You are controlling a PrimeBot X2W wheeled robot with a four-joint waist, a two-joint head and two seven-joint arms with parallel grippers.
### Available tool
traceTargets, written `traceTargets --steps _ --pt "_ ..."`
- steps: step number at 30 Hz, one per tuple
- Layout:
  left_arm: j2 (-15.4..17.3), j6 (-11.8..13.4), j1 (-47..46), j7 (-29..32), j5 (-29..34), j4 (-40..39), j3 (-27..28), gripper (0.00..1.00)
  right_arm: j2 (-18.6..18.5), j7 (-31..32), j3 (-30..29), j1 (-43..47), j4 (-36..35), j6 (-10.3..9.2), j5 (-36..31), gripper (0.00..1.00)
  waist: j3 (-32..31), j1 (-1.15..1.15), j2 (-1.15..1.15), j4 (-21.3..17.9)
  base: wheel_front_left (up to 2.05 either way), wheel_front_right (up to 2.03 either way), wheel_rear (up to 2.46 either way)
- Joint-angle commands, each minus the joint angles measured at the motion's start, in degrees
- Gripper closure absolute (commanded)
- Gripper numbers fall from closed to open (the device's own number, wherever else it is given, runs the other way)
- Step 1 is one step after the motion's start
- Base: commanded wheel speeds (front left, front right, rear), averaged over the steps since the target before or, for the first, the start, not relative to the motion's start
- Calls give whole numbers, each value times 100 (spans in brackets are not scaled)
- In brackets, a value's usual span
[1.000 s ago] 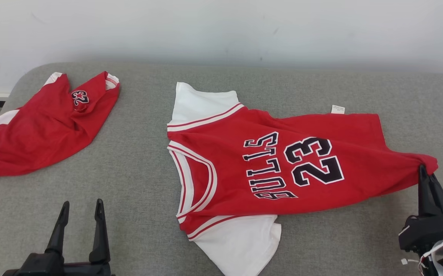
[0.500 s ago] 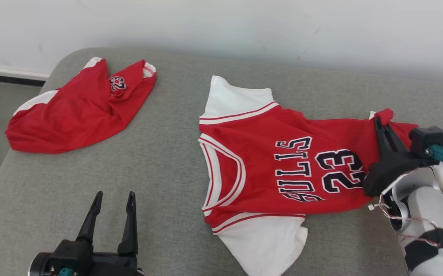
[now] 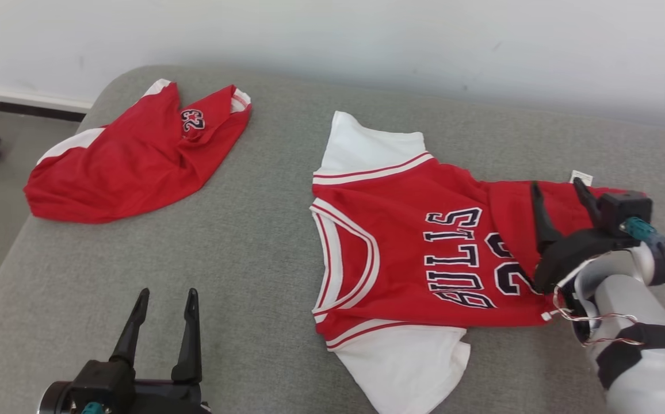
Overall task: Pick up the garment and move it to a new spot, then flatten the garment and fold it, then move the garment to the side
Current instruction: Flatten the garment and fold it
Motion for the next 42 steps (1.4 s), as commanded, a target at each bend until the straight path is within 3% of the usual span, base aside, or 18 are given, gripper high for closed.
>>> traceTargets --steps 1,10,19,20,21,30,37,42 --pt "17 10 48 -19 32 -31 30 0 -95 -44 1 104 17 3 40 0 -63 0 0 -123 0 0 0" --pt "20 10 2 -19 67 -145 68 0 -409 -90 33 437 57 3 444 0 66 0 0 -261 0 0 0" --pt "68 10 -113 -19 -1 -87 -5 0 -158 -1 317 251 529 3 822 0 199 0 0 -179 0 0 0" --pt "67 10 -121 -19 -7 -82 -15 0 -137 22 350 234 608 3 860 56 207 0 0 -169 0 0 0" --pt "70 10 -126 -19 -13 -76 -20 0 -109 29 387 206 664 3 909 100 211 0 0 -161 0 0 0" --pt "82 10 33 -19 4 -15 66 0 -136 -84 689 483 489 3 1279 100 -1 0 0 -337 0 0 0" --pt "49 10 267 -19 -40 1 113 0 -192 -87 403 1583 -1104 3 1209 100 -254 0 0 -649 0 0 0" --pt "24 10 365 -19 -35 -22 115 0 -117 -88 122 2276 -1714 3 1056 100 -292 0 0 -827 0 0 0"
